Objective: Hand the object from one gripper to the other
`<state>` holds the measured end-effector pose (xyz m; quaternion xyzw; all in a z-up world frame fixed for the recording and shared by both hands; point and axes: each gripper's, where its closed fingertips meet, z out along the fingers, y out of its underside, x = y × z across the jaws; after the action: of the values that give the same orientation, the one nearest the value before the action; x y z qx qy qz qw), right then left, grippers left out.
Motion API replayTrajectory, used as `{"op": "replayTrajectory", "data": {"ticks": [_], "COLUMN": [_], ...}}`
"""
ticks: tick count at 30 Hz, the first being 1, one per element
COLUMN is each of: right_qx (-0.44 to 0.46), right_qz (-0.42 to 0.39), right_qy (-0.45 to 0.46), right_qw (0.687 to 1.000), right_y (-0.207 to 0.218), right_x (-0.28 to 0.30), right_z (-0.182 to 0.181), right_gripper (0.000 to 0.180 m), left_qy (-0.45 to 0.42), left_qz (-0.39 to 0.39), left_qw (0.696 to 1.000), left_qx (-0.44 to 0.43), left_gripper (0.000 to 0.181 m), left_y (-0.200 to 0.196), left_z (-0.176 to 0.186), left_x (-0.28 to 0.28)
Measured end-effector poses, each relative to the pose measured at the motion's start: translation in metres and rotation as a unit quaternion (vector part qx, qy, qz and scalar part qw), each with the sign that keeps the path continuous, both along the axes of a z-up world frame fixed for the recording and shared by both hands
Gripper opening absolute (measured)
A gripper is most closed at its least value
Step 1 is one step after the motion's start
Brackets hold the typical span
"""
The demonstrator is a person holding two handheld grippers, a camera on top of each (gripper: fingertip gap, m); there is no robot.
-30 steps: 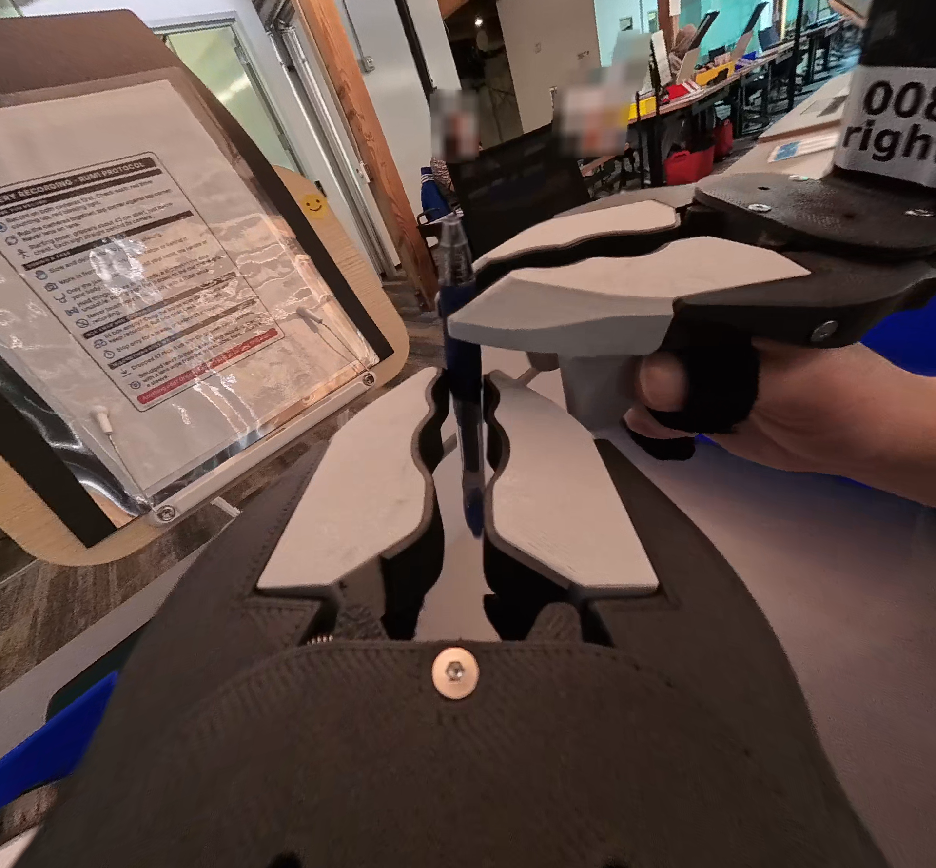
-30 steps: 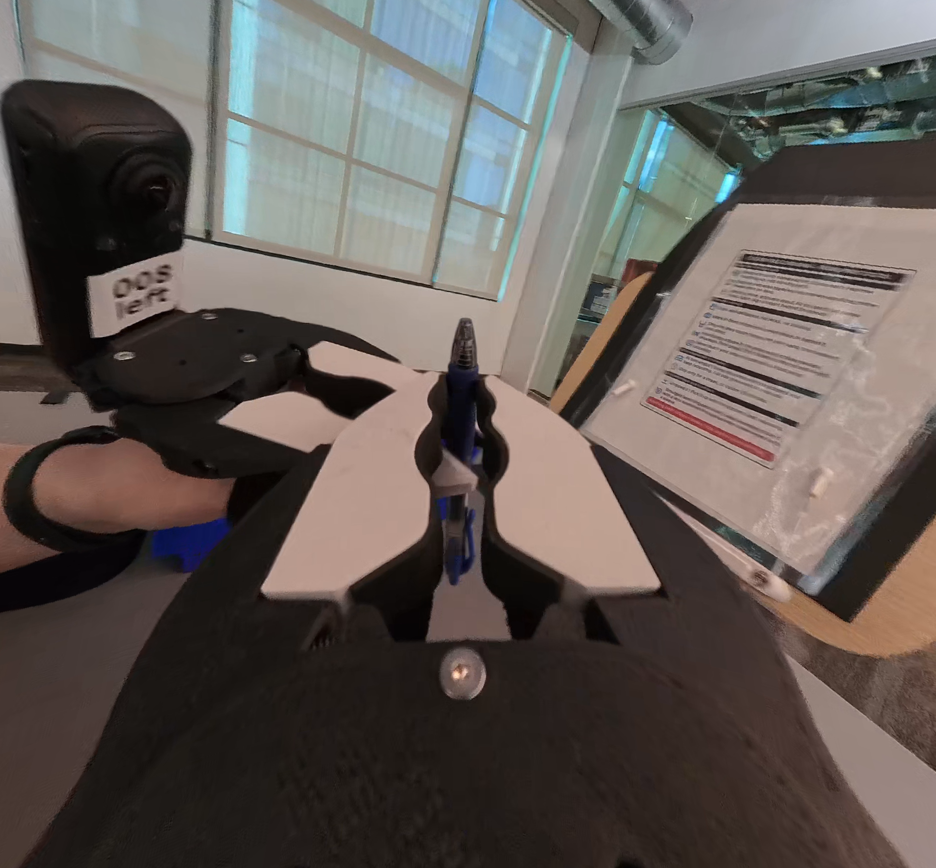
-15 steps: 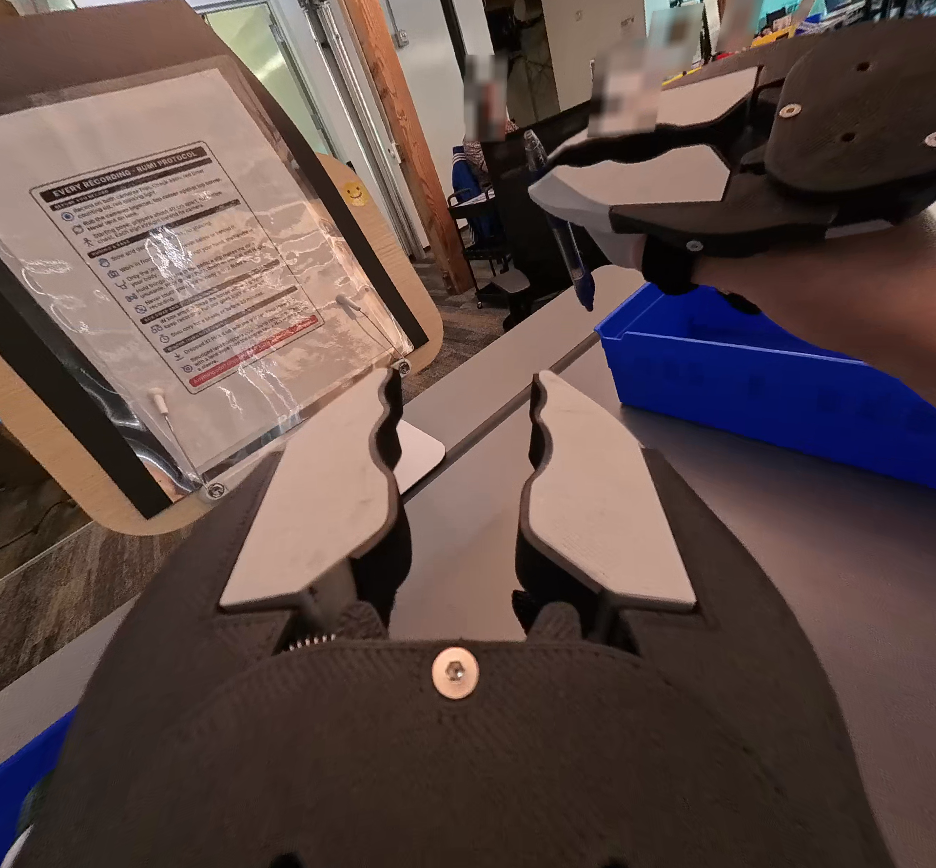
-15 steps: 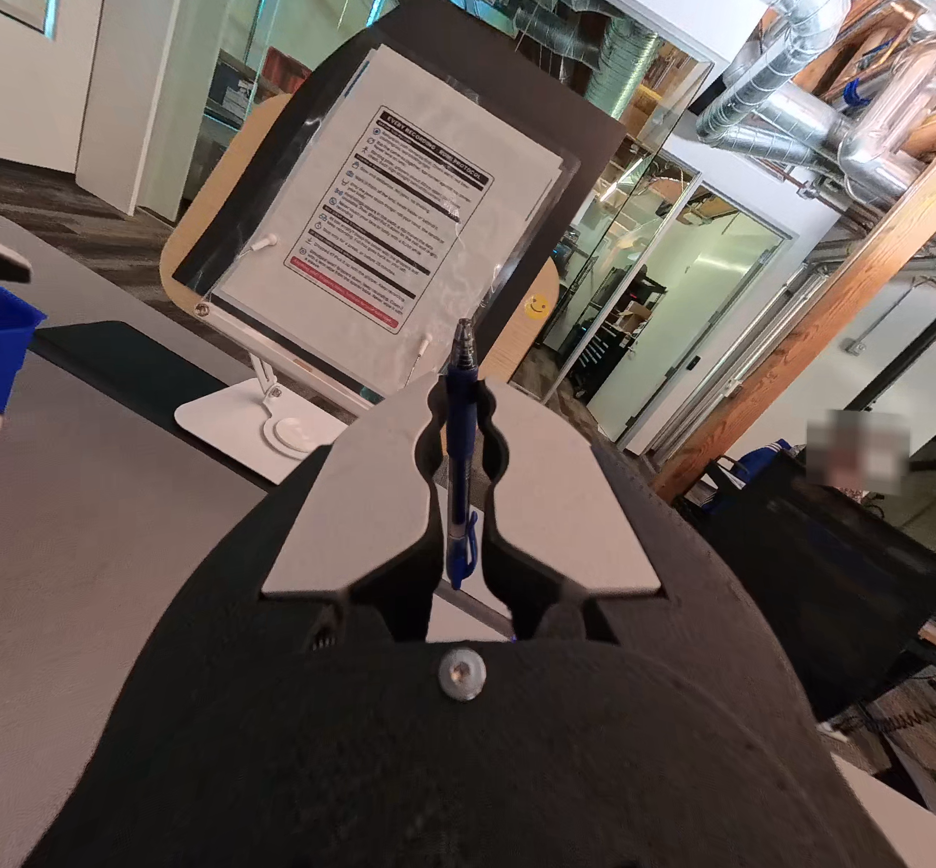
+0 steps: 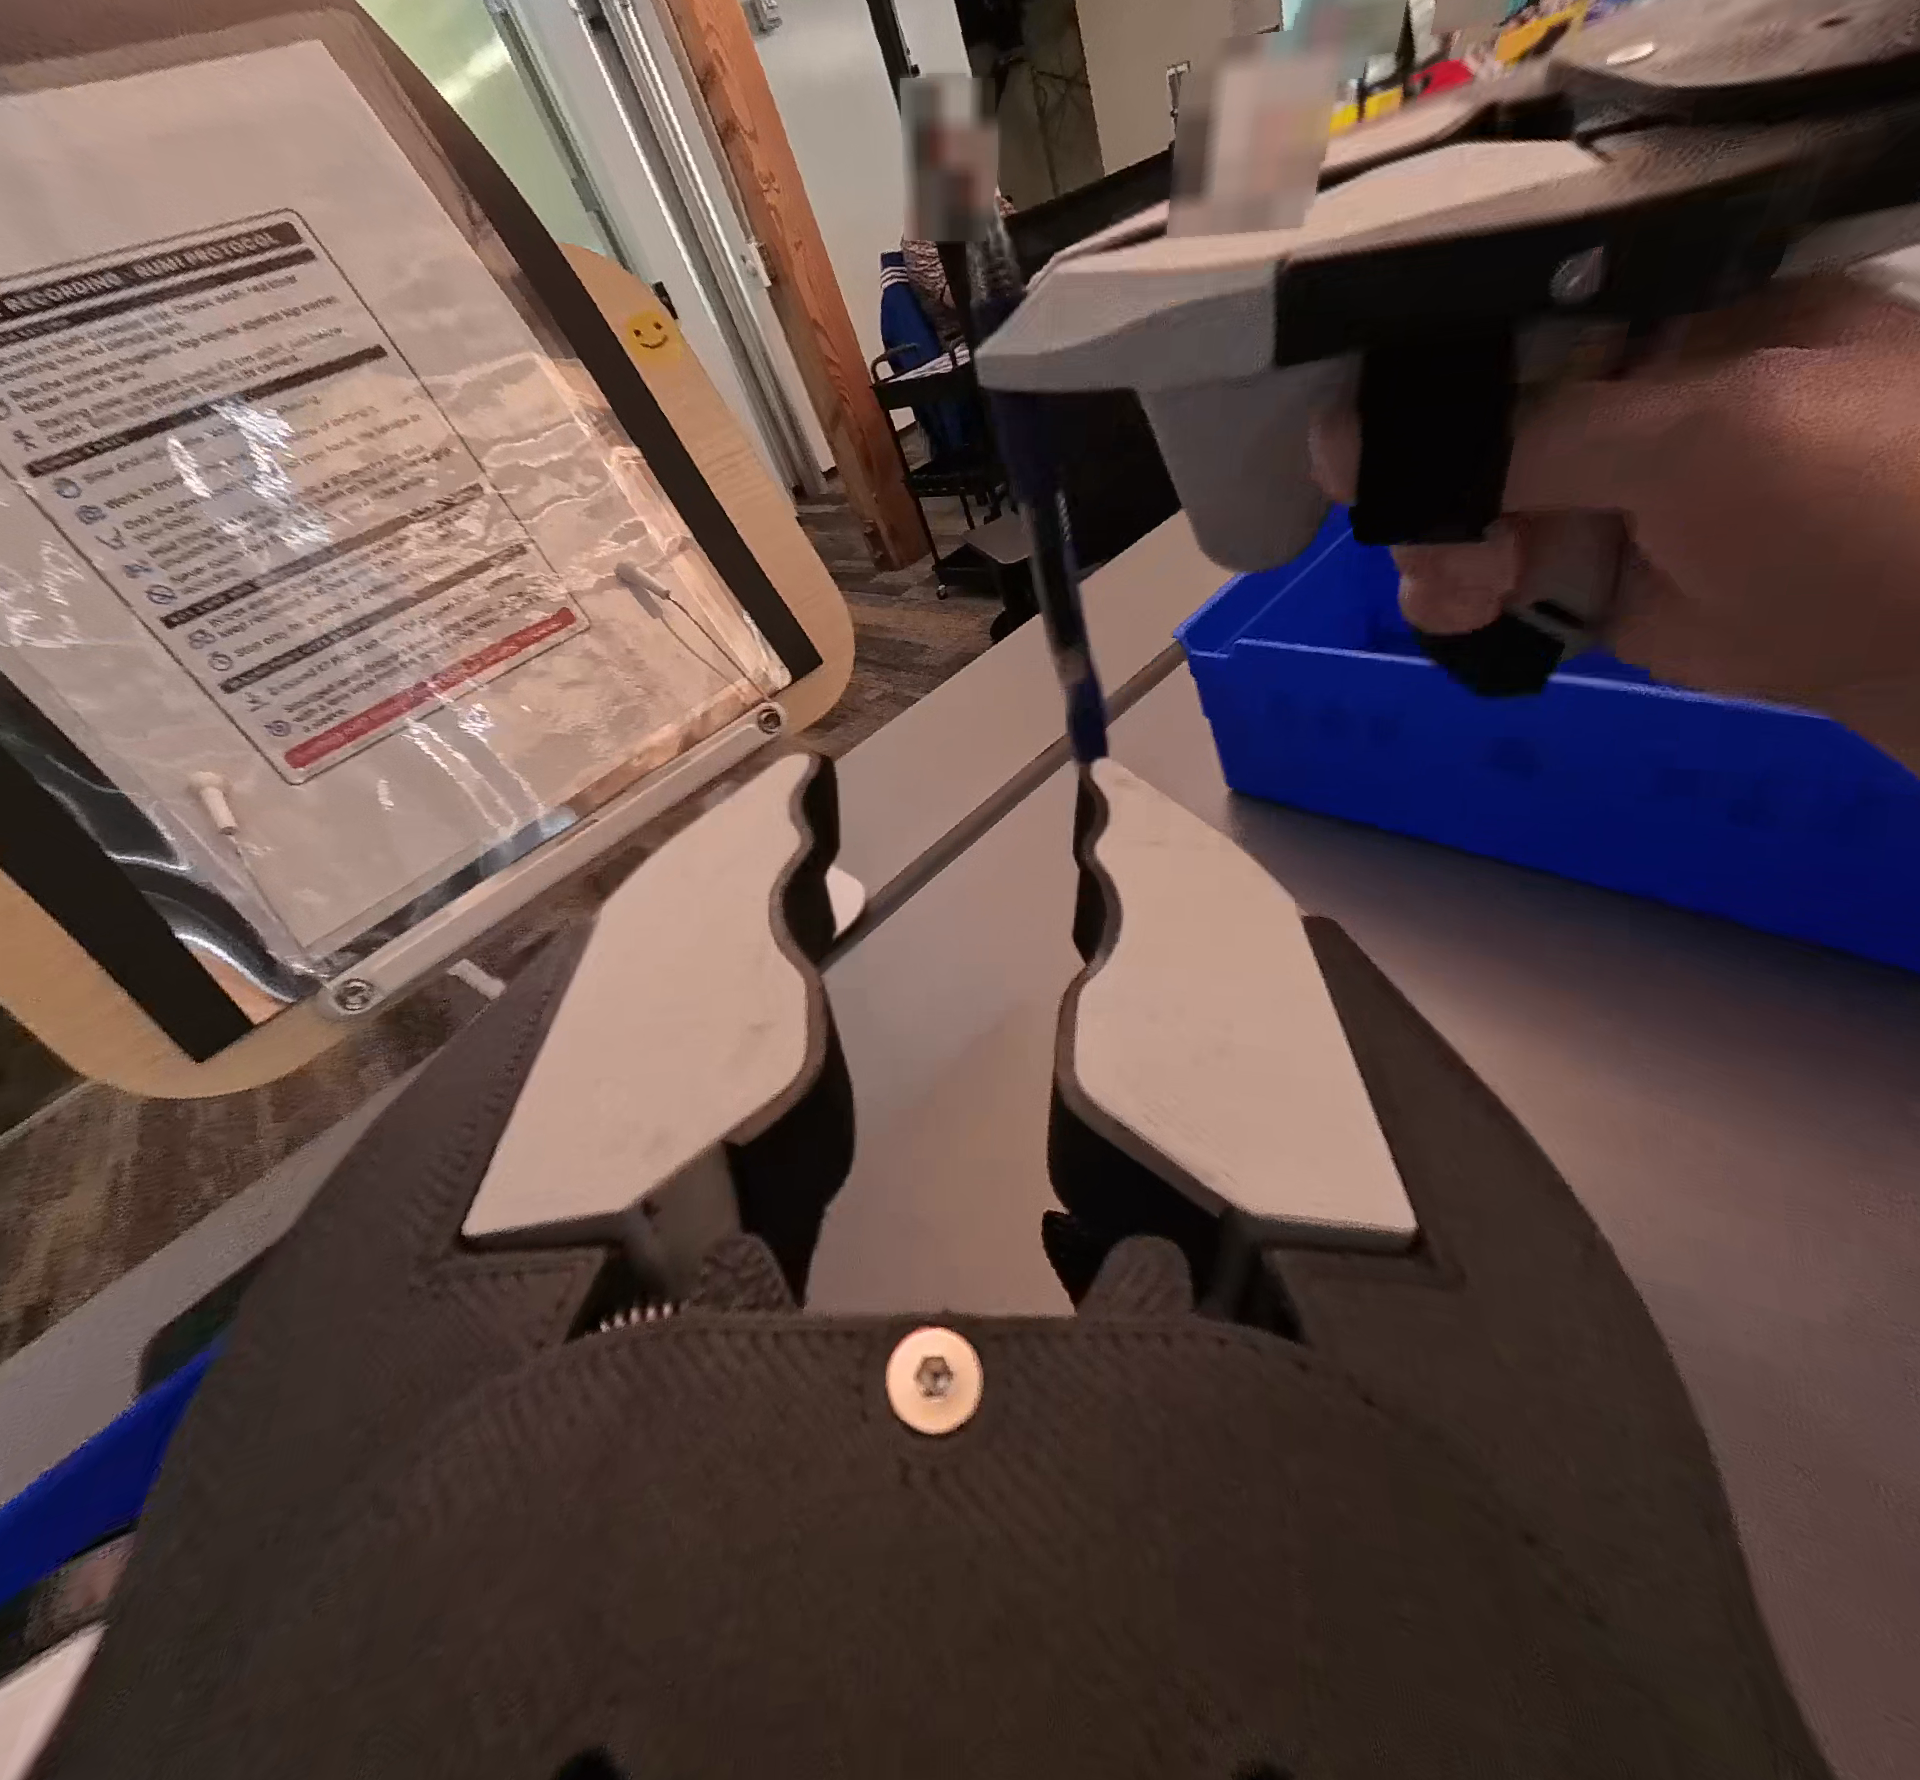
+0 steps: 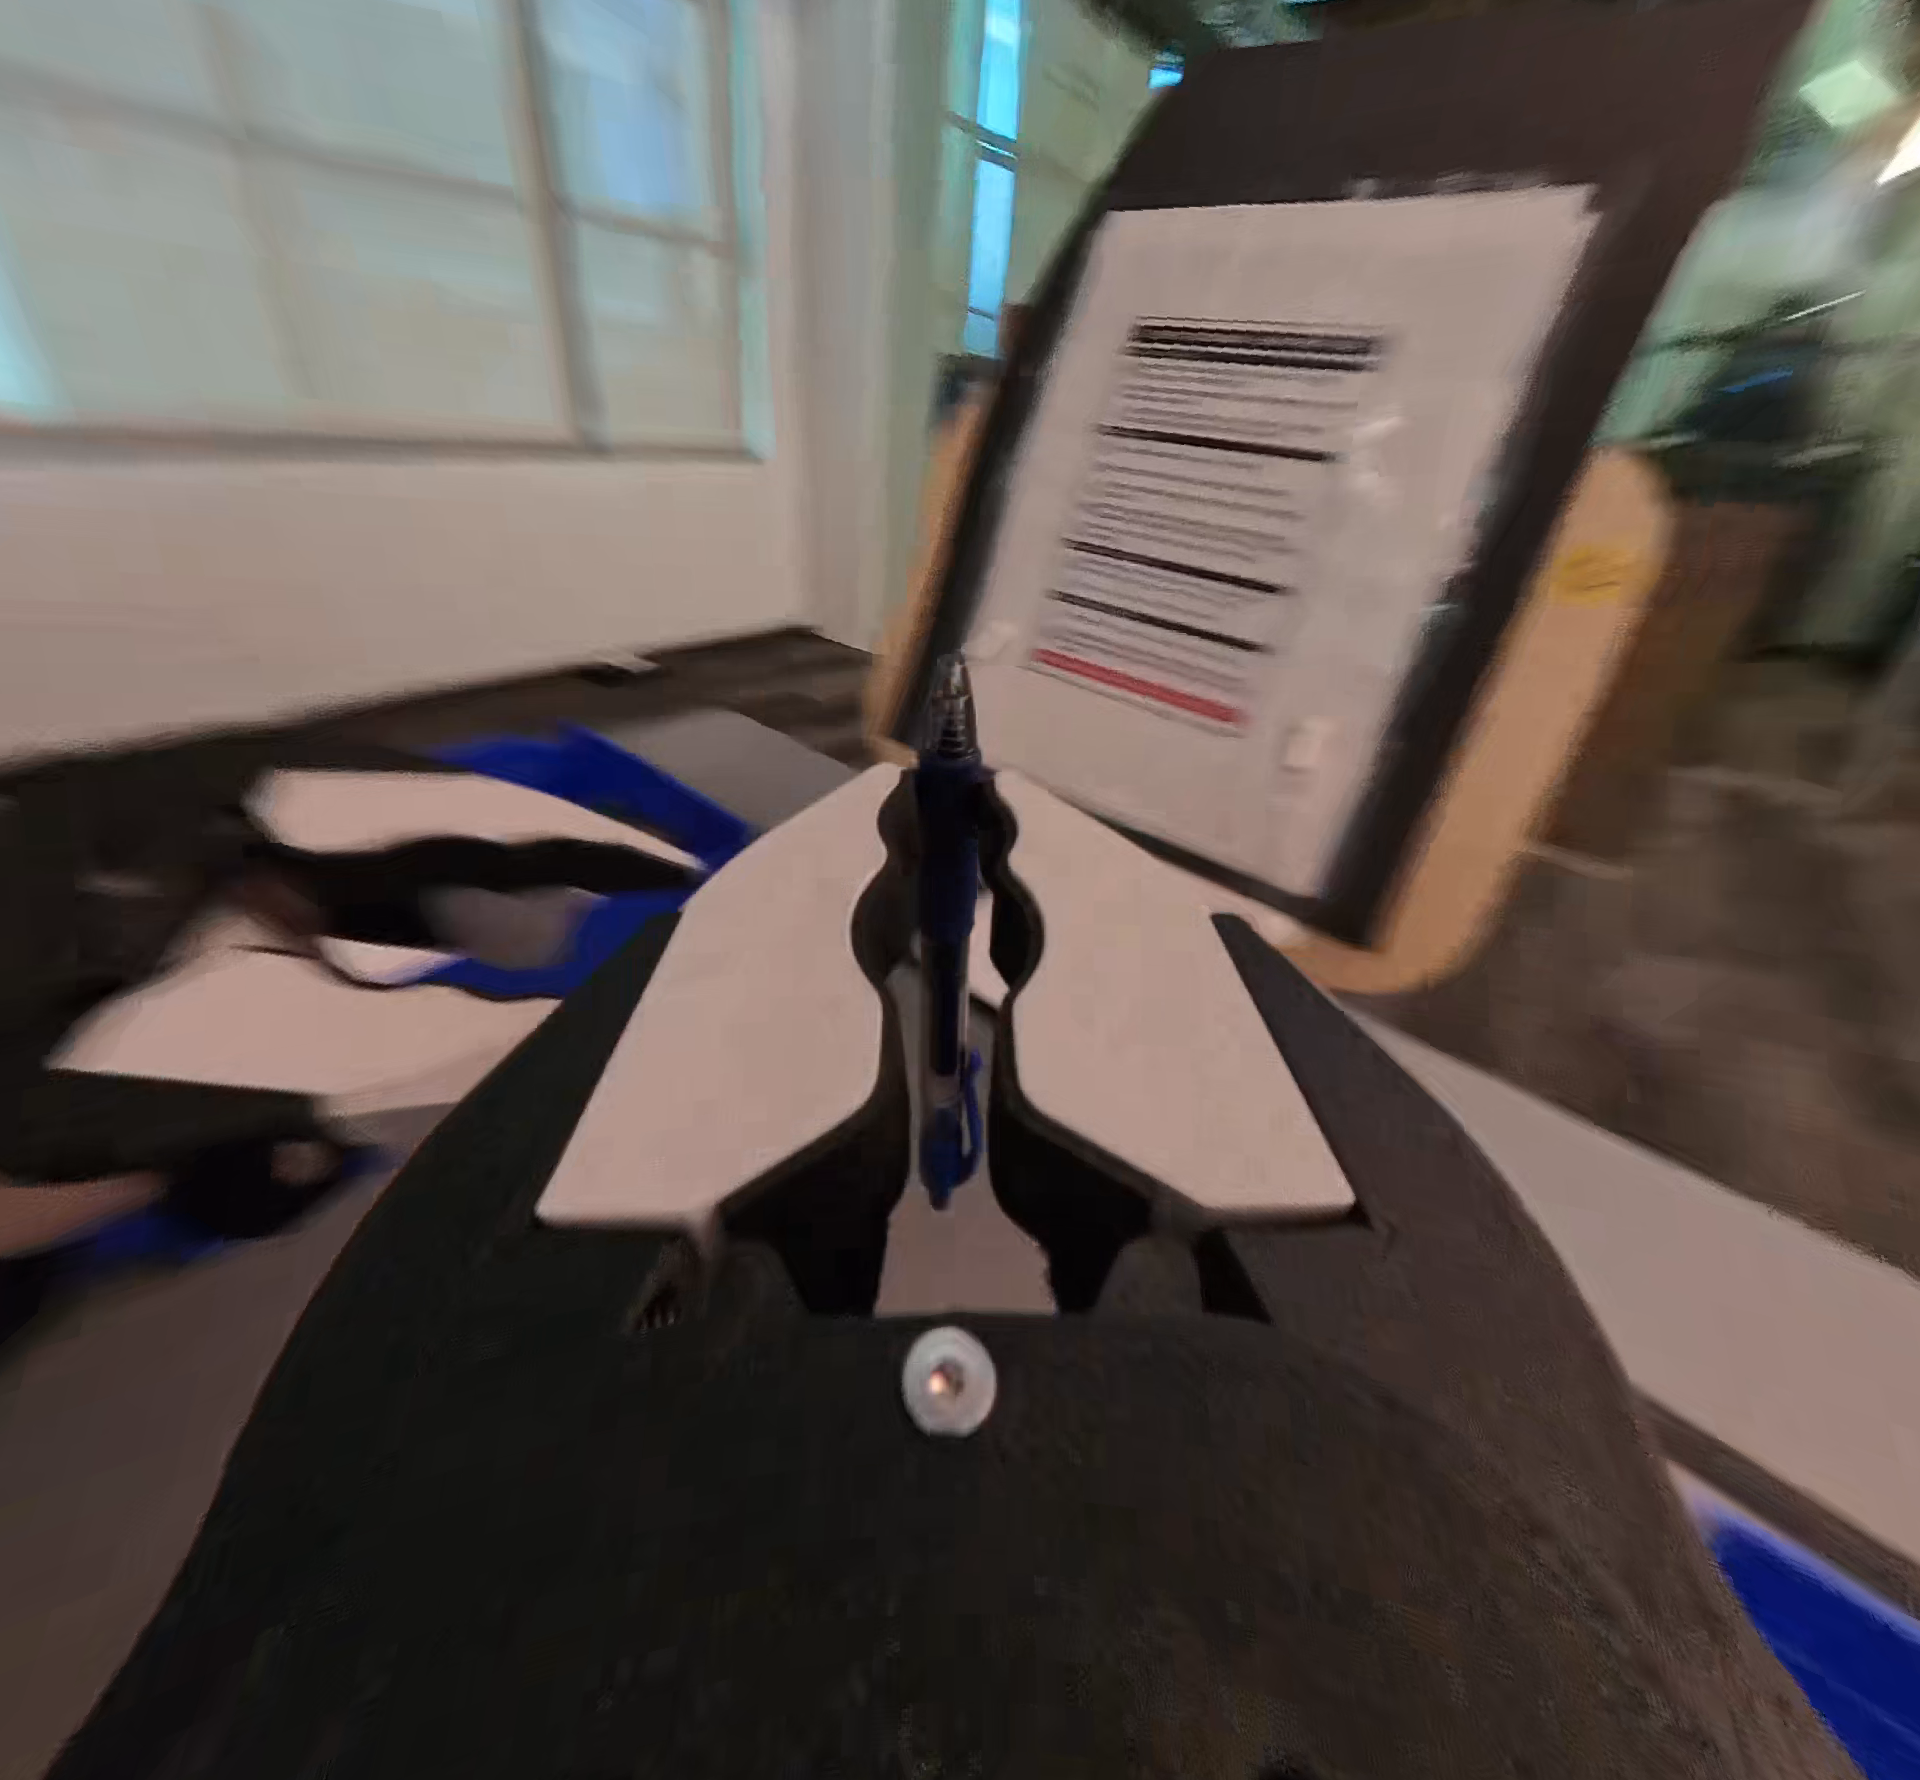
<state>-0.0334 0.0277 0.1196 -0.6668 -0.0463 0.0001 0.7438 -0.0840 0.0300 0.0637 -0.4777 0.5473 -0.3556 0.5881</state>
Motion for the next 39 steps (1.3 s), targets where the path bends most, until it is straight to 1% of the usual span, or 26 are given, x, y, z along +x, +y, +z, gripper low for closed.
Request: {"op": "replayTrajectory", "data": {"ticks": [2,4,6,8,12,14,15,16,17,18,19,20,22,24,25,26,28,30,32,34,35,37,39], "right_qx": [0.01,0.005,0.002,0.003,-0.007,-0.012,-0.012,-0.007,0.001,0.017,0.04,0.063,0.1,0.131,0.141,0.147,0.14,0.172,0.223,0.244,0.25,0.268,0.287], "right_qz": [0.121,0.196,0.222,0.232,0.262,0.265,0.264,0.262,0.254,0.244,0.228,0.208,0.175,0.145,0.13,0.117,0.119,0.098,0.03,-0.017,-0.033,-0.043,-0.045], "right_qy": [0.087,0.145,0.162,0.151,0.124,0.112,0.103,0.097,0.088,0.067,0.041,0.014,-0.052,-0.137,-0.182,-0.23,-0.325,-0.409,-0.491,-0.559,-0.58,-0.589,-0.582], "right_qw": [0.989,0.97,0.961,0.961,0.957,0.958,0.959,0.96,0.963,0.967,0.972,0.976,0.978,0.971,0.964,0.955,0.928,0.891,0.842,0.792,0.775,0.761,0.76], "right_y": [-0.003,-0.007,-0.008,-0.01,-0.013,-0.013,-0.013,-0.013,-0.014,-0.016,-0.018,-0.022,-0.031,-0.038,-0.04,-0.041,-0.04,-0.043,-0.049,-0.052,-0.054,-0.06,-0.068], "right_x": [-0.027,-0.042,-0.048,-0.052,-0.068,-0.074,-0.076,-0.077,-0.076,-0.075,-0.073,-0.07,-0.068,-0.074,-0.078,-0.084,-0.102,-0.115,-0.122,-0.13,-0.134,-0.14,-0.142], "right_z": [0.006,0.008,0.009,0.009,0.008,0.006,0.005,0.006,0.008,0.013,0.019,0.025,0.035,0.039,0.038,0.035,0.019,0.011,0.013,0.012,0.012,0.015,0.021], "right_gripper": [0.011,0.012,0.012,0.011,0.011,0.012,0.012,0.011,0.011,0.017,0.03,0.038,0.04,0.039,0.039,0.039,0.039,0.037,0.034,0.03,0.028,0.028,0.025], "left_qy": [-0.014,-0.028,-0.023,-0.011,0.012,0.025,0.029,0.027,0.018,0.004,-0.017,-0.047,-0.11,-0.16,-0.174,-0.178,-0.167,-0.166,-0.163,-0.131,-0.114,-0.087,-0.068], "left_qz": [-0.01,-0.026,-0.047,-0.083,-0.172,-0.225,-0.239,-0.238,-0.235,-0.238,-0.239,-0.236,-0.22,-0.204,-0.221,-0.258,-0.356,-0.424,-0.444,-0.453,-0.456,-0.457,-0.456], "left_qw": [1.0,0.998,0.996,0.99,0.964,0.946,0.94,0.939,0.939,0.937,0.934,0.931,0.921,0.902,0.886,0.863,0.803,0.743,0.704,0.681,0.673,0.666,0.669], "left_qx": [-0.026,-0.049,-0.074,-0.113,-0.2,-0.232,-0.241,-0.245,-0.249,-0.256,-0.266,-0.275,-0.302,-0.344,-0.37,-0.396,-0.448,-0.49,-0.529,-0.56,-0.572,-0.583,-0.583], "left_gripper": [0.035,0.033,0.033,0.029,0.023,0.022,0.019,0.01,0.01,0.01,0.01,0.009,0.009,0.01,0.009,0.01,0.01,0.009,0.009,0.009,0.009,0.009,0.009], "left_y": [-0.004,-0.008,-0.012,-0.02,-0.037,-0.049,-0.052,-0.05,-0.048,-0.046,-0.042,-0.035,-0.015,0.006,0.009,0.005,-0.011,-0.021,-0.026,-0.036,-0.043,-0.055,-0.064], "left_z": [0.004,0.01,0.012,0.011,0.006,0.004,0.004,0.004,0.006,0.011,0.02,0.03,0.052,0.069,0.077,0.085,0.101,0.114,0.117,0.112,0.108,0.102,0.098], "left_x": [-0.001,-0.003,-0.004,-0.004,-0.004,-0.005,-0.006,-0.005,-0.005,-0.007,-0.01,-0.015,-0.027,-0.041,-0.048,-0.054,-0.069,-0.082,-0.084,-0.08,-0.077,-0.072,-0.069]}}
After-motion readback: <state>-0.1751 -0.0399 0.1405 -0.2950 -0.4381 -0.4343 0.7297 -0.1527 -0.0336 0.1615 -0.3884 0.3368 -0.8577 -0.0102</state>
